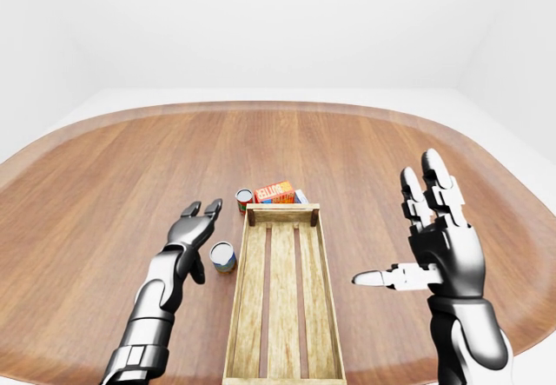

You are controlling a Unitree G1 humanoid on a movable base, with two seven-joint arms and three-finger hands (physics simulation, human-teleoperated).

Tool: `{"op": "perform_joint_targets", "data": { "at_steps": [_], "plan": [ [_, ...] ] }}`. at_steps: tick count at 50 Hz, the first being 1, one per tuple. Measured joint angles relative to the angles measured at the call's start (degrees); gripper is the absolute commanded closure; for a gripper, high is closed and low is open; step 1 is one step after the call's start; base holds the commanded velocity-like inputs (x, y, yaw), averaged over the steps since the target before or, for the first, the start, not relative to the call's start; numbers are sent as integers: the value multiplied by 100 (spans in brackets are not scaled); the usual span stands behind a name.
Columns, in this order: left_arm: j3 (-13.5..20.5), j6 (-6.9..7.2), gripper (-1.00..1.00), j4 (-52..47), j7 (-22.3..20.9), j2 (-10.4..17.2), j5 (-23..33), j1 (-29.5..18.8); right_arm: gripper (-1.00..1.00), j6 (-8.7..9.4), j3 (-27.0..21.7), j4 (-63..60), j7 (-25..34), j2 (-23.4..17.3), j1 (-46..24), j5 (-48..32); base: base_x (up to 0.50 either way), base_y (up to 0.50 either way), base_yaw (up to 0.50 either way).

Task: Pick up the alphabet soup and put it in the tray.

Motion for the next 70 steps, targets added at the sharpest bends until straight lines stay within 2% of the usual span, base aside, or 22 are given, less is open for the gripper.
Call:
{"op": "perform_joint_targets", "data": {
  "at_steps": [32, 57, 70],
  "plan": [
    [-260, 0, -100, 1025, 159, -113, -245, -368, -100, 0, -30, -81, 21, 16, 29, 47, 0, 0, 0],
    [-506, 0, -100, 2560, 539, -194, -381, -1030, -100, 0, -71, -146, 42, 41, 57, 76, 0, 0, 0],
    [-673, 0, -100, 3678, 947, -286, -451, -1461, -100, 0, -90, -179, 47, 44, 62, 90, 0, 0, 0]
  ]
}}
